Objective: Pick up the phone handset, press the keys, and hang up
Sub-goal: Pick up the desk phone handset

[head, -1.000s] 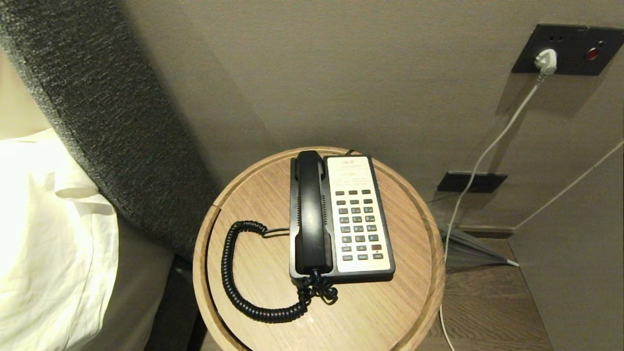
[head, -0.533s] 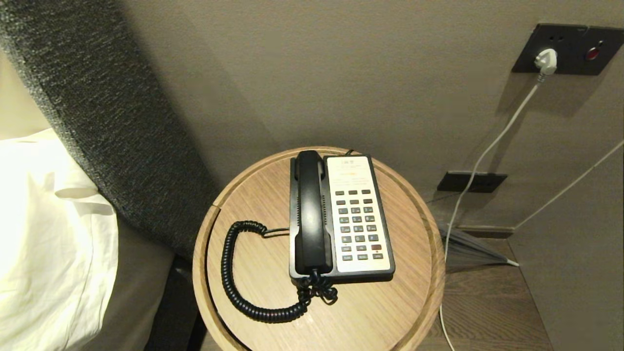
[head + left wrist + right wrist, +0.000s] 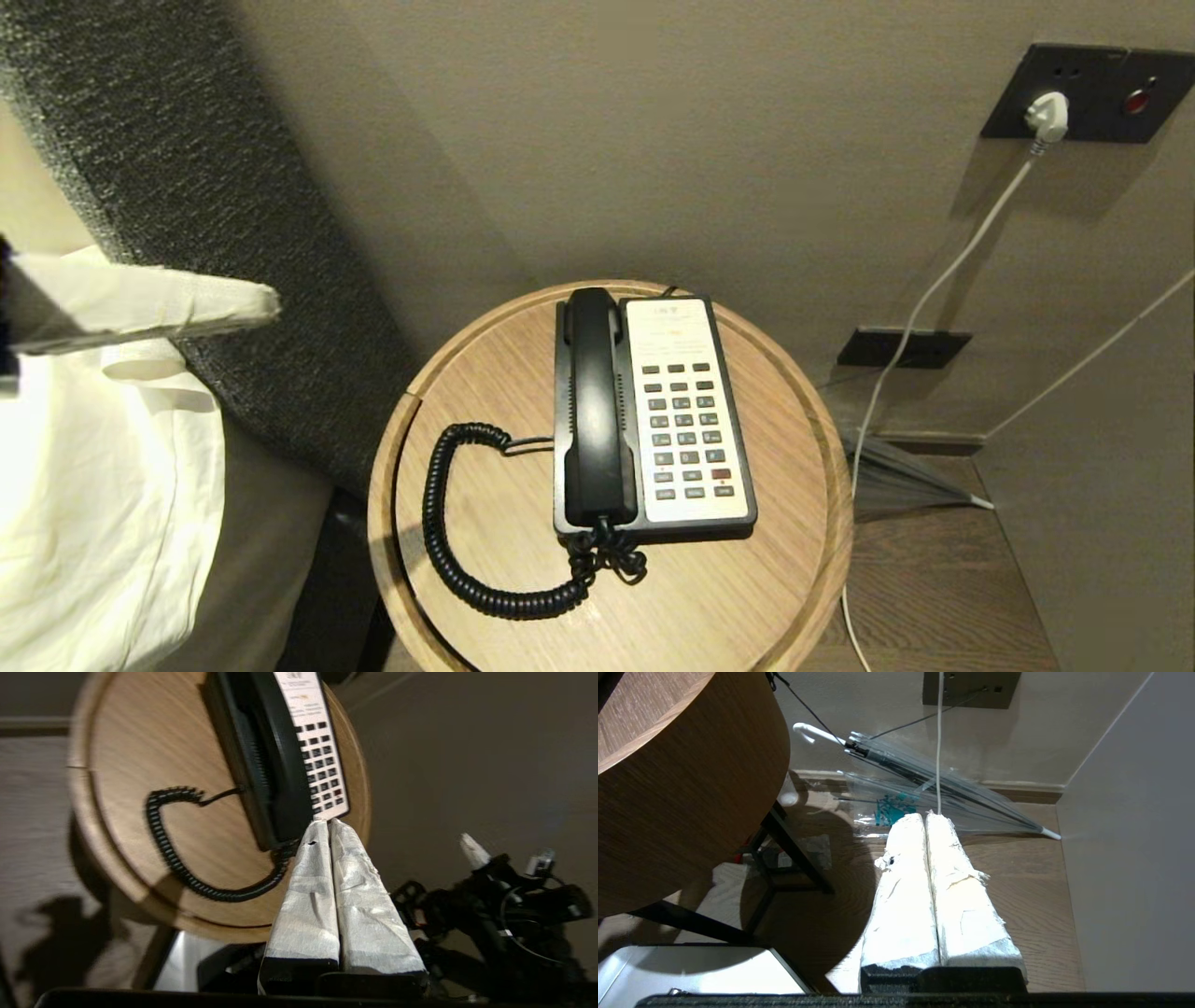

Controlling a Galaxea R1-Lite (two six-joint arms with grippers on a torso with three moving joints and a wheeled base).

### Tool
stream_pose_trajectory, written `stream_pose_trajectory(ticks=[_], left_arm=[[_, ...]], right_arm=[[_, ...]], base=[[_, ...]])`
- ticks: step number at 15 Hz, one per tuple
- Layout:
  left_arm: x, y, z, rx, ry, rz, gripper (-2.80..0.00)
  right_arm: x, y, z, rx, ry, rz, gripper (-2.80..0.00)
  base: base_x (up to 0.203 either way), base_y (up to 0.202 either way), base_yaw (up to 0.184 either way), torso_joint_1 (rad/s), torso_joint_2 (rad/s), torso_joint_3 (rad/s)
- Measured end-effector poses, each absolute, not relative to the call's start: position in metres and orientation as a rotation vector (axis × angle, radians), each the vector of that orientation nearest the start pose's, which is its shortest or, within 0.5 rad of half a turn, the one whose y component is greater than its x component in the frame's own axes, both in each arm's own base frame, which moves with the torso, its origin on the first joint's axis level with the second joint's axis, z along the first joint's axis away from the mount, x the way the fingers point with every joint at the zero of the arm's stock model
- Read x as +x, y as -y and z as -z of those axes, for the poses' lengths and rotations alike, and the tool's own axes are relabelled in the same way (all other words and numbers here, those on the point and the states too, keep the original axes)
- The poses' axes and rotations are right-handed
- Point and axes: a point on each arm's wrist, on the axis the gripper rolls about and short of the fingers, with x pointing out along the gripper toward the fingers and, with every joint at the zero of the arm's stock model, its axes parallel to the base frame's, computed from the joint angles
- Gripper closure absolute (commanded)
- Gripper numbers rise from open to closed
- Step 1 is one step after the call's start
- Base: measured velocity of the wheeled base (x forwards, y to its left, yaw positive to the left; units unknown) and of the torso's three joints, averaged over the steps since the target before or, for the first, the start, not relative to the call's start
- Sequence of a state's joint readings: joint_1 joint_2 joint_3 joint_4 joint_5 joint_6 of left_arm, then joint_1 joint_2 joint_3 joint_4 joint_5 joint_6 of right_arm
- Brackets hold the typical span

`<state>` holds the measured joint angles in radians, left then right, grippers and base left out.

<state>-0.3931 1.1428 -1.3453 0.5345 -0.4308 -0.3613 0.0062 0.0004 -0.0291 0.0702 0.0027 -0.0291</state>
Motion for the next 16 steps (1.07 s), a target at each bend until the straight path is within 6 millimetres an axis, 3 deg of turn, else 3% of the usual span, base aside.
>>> stream_pose_trajectory(ticks=[4,11,12,13,16], left_arm=[[0.152,0.089,-0.348,-0.316,-0.560,0.760,0.00],[0.186,0.135,-0.332,-0.224,-0.641,0.723,0.00],[0.189,0.140,-0.329,-0.214,-0.652,0.724,-0.82],[0.192,0.147,-0.326,-0.199,-0.661,0.716,-2.80],[0.202,0.164,-0.317,-0.151,-0.680,0.679,-2.80]], right_arm=[[-0.025,0.000,-0.076,-0.030,-0.041,-0.009,0.00],[-0.025,0.000,-0.076,-0.030,-0.041,-0.008,0.00],[-0.025,0.000,-0.076,-0.030,-0.041,-0.008,0.00],[-0.025,0.000,-0.076,-0.030,-0.041,-0.009,0.00],[-0.025,0.000,-0.076,-0.030,-0.041,-0.009,0.00]], base=[[0.000,0.000,0.000,0.000,0.00,0.000],[0.000,0.000,0.000,0.000,0.00,0.000],[0.000,0.000,0.000,0.000,0.00,0.000],[0.000,0.000,0.000,0.000,0.00,0.000],[0.000,0.000,0.000,0.000,0.00,0.000]])
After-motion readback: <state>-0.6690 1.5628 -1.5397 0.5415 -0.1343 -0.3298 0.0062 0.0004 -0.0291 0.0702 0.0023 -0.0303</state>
